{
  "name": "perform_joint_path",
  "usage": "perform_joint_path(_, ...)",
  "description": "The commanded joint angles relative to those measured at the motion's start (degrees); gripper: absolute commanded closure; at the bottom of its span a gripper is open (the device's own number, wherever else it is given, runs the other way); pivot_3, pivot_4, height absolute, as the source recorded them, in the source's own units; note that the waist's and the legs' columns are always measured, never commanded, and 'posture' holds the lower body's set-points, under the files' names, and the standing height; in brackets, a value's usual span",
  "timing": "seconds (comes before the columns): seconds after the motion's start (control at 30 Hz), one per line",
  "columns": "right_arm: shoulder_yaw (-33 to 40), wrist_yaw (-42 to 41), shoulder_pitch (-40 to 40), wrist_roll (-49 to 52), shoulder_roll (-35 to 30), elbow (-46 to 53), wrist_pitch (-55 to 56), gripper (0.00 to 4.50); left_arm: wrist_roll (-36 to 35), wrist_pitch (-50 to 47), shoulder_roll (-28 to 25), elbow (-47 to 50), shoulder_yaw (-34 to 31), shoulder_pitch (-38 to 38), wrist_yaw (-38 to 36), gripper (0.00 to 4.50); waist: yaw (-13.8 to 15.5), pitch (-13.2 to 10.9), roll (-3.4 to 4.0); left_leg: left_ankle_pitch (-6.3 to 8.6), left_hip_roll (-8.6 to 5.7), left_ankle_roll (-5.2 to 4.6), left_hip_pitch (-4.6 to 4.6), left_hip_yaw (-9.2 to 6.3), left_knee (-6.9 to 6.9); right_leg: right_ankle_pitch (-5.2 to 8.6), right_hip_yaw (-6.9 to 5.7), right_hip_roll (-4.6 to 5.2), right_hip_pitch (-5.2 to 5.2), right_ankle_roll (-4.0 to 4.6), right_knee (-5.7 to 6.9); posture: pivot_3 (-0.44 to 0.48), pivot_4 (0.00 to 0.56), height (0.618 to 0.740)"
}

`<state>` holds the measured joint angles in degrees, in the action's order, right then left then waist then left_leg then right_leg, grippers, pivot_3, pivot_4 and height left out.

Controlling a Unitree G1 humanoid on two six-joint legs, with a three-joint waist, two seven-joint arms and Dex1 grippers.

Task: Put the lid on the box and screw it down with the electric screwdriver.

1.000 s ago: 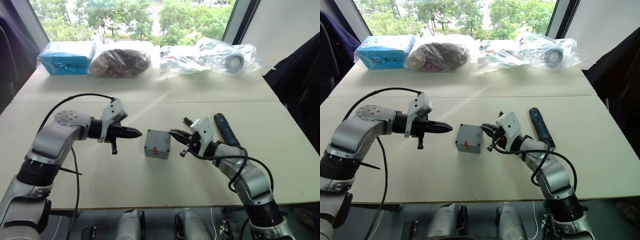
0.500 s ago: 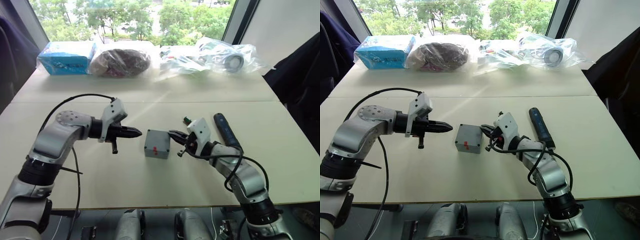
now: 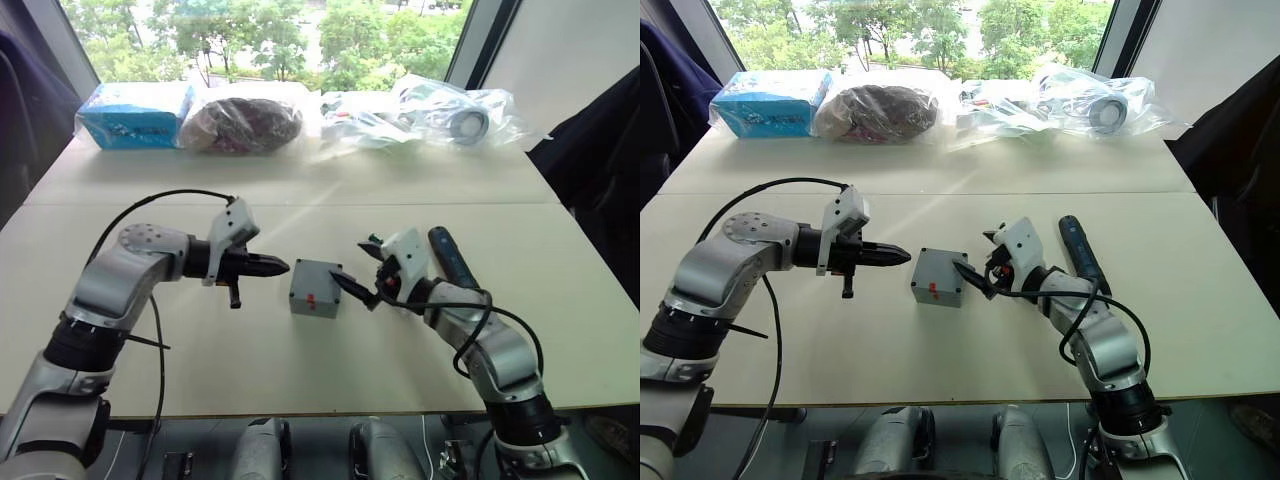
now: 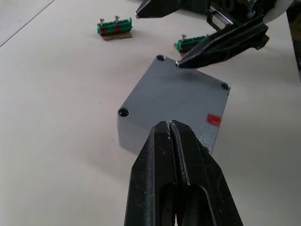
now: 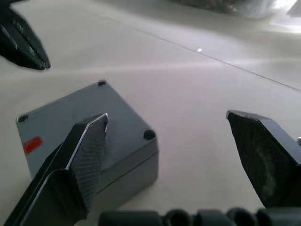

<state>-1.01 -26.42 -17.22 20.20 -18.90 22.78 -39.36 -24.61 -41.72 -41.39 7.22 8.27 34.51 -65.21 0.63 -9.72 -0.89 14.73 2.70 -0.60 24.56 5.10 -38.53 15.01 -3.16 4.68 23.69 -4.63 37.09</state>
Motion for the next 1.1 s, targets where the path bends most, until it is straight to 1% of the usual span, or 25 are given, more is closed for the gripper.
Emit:
perform_joint_path(0.03,13.9,4.0,-5.6,8.4,-4.7,5.8,-15.5,0.17,-1.9,1.2,1.6,2.6,-0.5,3.8,-0.8,4.5,0.2,0.0,0.01,0.0,0.01,0.01,0.0,0.0,0.0,0.0,0.0,0.0,-0.01,0.0,0.0,0.0,0.15,0.74)
perform_joint_path(0.13,18.0,2.9,-8.9,11.5,-11.4,5.8,-23.6,0.17,-1.7,1.7,2.7,3.2,0.6,5.5,-1.3,4.5,0.1,0.0,0.02,-0.01,-0.06,0.01,0.01,0.0,-0.04,-0.01,-0.02,0.09,-0.05,0.01,-0.02,0.0,0.15,0.74)
perform_joint_path(0.2,20.1,2.5,-13.7,11.4,-19.5,0.9,-32.4,0.17,-0.4,3.7,3.4,3.3,2.3,7.1,-2.1,4.5,0.0,0.0,0.06,0.0,-0.06,-0.01,-0.01,0.01,-0.01,0.0,0.0,0.09,-0.06,0.02,-0.06,0.0,0.15,0.74)
perform_joint_path(0.23,19.7,1.1,-15.4,11.7,-24.5,-1.9,-37.4,0.17,0.4,4.7,3.6,3.4,3.4,7.7,-2.5,4.5,-0.1,-0.1,0.13,0.0,-0.07,-0.01,-0.01,0.04,0.0,0.0,0.01,0.09,-0.02,0.02,-0.05,0.0,0.15,0.74)
perform_joint_path(0.27,17.9,-1.6,-16.0,12.6,-29.7,-3.9,-41.0,0.17,0.9,5.7,3.8,3.7,4.2,8.1,-3.0,4.5,-0.1,-0.1,0.2,0.0,-0.07,-0.01,-0.01,0.08,0.02,0.01,0.03,0.09,0.01,0.05,-0.04,0.0,0.15,0.74)
perform_joint_path(0.33,13.2,-7.2,-14.8,13.7,-37.9,-5.5,-41.6,0.17,0.2,5.8,4.5,4.4,4.5,8.9,-3.5,4.5,0.1,-0.1,0.25,0.0,-0.09,-0.02,-0.01,0.17,0.17,0.08,0.1,0.11,0.08,0.18,-0.07,0.0,0.15,0.74)
perform_joint_path(0.37,10.9,-9.6,-14.7,14.2,-40.9,-7.3,-42.0,0.17,-0.1,5.7,4.9,4.8,4.7,9.4,-3.7,4.5,0.1,-0.1,0.22,0.0,-0.11,-0.02,-0.02,0.15,0.25,0.08,0.1,0.11,0.09,0.19,-0.09,0.0,0.15,0.74)
perform_joint_path(0.47,6.4,-16.4,-15.1,16.9,-45.5,-11.6,-43.9,0.17,1.1,6.8,5.0,5.4,6.1,9.8,-4.2,4.5,-0.5,-0.1,0.22,0.0,-0.15,-0.02,-0.06,0.11,0.32,0.06,0.1,-0.03,0.11,0.15,-0.12,0.0,0.15,0.74)
perform_joint_path(0.63,0.0,-21.9,-16.9,15.9,-46.5,-20.2,-42.0,0.17,1.2,6.7,5.5,6.7,7.1,8.2,-3.3,4.5,-1.1,-0.2,0.24,0.0,-0.14,-0.02,-0.05,0.12,0.34,0.05,0.14,-0.05,0.19,0.12,-0.05,0.0,0.15,0.74)
perform_joint_path(0.77,-4.3,-24.8,-20.2,13.9,-45.3,-27.2,-39.7,0.17,1.0,5.7,5.4,8.1,6.7,6.8,-2.2,4.5,-1.3,-0.2,0.25,-0.01,-0.11,-0.02,-0.02,0.18,0.34,0.04,0.18,-0.01,0.23,0.09,-0.06,0.0,0.15,0.74)
perform_joint_path(1.1,-14.3,-30.7,-27.4,7.4,-41.4,-36.5,-33.5,0.17,-0.2,2.7,5.8,12.4,5.9,3.6,1.6,4.5,-1.2,-0.2,0.25,-0.01,-0.09,-0.01,0.0,0.23,0.33,0.04,0.22,-0.02,0.28,0.08,-0.03,0.0,0.15,0.74)
